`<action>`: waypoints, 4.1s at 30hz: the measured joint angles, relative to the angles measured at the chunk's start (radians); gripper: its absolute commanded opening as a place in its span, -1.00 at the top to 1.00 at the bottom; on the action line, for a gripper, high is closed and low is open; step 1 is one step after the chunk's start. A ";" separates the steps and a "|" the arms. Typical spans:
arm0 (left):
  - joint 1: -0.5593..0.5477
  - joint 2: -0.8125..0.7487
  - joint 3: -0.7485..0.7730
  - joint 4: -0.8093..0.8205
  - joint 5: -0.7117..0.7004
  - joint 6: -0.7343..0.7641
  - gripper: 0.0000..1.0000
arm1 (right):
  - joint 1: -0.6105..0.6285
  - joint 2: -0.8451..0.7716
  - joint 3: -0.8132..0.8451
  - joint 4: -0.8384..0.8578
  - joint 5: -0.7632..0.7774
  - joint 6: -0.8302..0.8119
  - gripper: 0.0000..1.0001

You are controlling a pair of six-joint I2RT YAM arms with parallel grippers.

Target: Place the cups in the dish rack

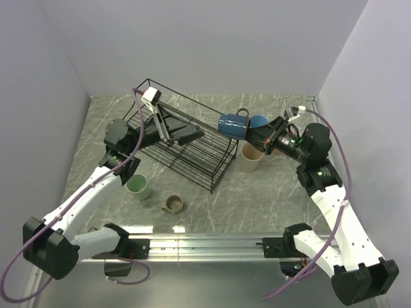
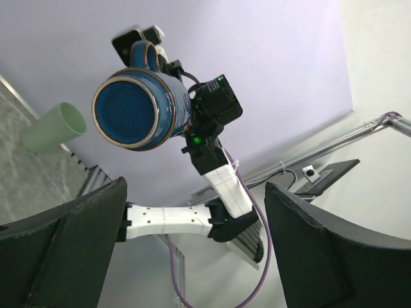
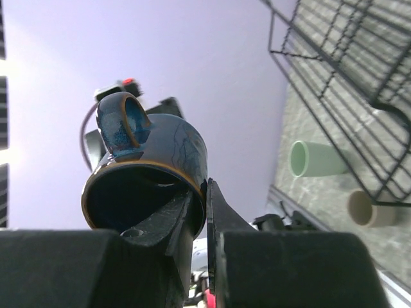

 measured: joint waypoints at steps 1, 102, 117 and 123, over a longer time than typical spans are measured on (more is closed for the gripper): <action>-0.029 0.014 0.000 0.010 -0.013 -0.010 -0.87 | 0.008 0.009 -0.002 0.022 -0.002 0.013 1.00; 0.573 0.087 -0.207 -0.925 -0.649 0.513 0.99 | 0.178 0.162 0.133 -0.416 0.145 -0.383 -0.21; 0.568 0.246 -0.205 -0.735 -0.718 0.373 0.99 | 0.178 0.163 0.075 -0.423 0.143 -0.388 -0.17; 0.520 0.241 0.025 -0.964 -0.815 0.500 0.99 | 0.178 0.163 0.075 -0.433 0.161 -0.397 -0.17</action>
